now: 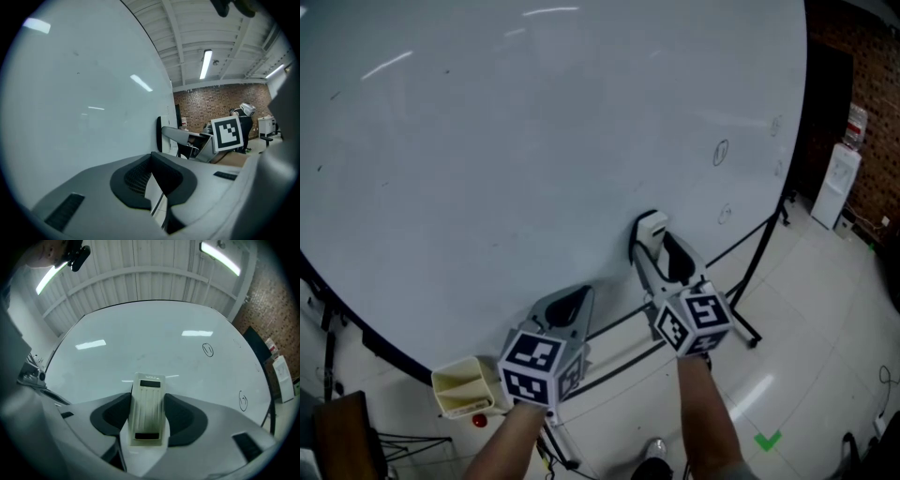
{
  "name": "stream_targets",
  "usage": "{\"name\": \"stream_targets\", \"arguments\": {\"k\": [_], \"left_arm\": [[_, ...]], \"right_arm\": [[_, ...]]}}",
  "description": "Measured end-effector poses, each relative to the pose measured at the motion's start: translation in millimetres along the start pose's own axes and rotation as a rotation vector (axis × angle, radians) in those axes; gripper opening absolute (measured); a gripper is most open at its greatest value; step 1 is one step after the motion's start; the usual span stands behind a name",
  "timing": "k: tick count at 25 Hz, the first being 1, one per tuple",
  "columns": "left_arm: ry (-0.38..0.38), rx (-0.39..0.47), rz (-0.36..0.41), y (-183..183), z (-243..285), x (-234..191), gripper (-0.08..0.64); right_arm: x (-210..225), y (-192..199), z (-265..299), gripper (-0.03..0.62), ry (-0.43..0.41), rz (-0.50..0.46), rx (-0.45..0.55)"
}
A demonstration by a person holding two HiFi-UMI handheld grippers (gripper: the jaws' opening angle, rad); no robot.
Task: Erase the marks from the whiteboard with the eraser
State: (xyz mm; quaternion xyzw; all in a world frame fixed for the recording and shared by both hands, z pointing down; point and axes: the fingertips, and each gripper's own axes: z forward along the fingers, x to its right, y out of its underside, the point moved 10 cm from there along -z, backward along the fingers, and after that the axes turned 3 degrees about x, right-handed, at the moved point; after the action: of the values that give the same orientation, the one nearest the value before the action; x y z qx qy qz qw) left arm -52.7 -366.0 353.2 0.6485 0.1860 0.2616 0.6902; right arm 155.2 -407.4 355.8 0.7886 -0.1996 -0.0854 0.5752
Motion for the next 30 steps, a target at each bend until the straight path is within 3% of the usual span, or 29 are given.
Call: {"name": "stream_targets", "arguments": {"k": [11,23,30], "left_arm": [[-0.041,-0.013,-0.007,5.6,-21.1,-7.8,-0.003],[-0.064,-0.001,-0.022,16.5,-62.0,-18.7,-0.003],[-0.063,-0.006,-0.014,10.1,-58.3,-17.1,-0.003]], "right_arm": [[-18.7,1.4,-1.4,0.235,0.016,-0.025,-0.02],[-103.3,17.4,-4.5,0.235,-0.094,-0.077,-0.06],[-102.0,17.8,-2.9,0.235,-0.107,-0.083,-0.065]]}}
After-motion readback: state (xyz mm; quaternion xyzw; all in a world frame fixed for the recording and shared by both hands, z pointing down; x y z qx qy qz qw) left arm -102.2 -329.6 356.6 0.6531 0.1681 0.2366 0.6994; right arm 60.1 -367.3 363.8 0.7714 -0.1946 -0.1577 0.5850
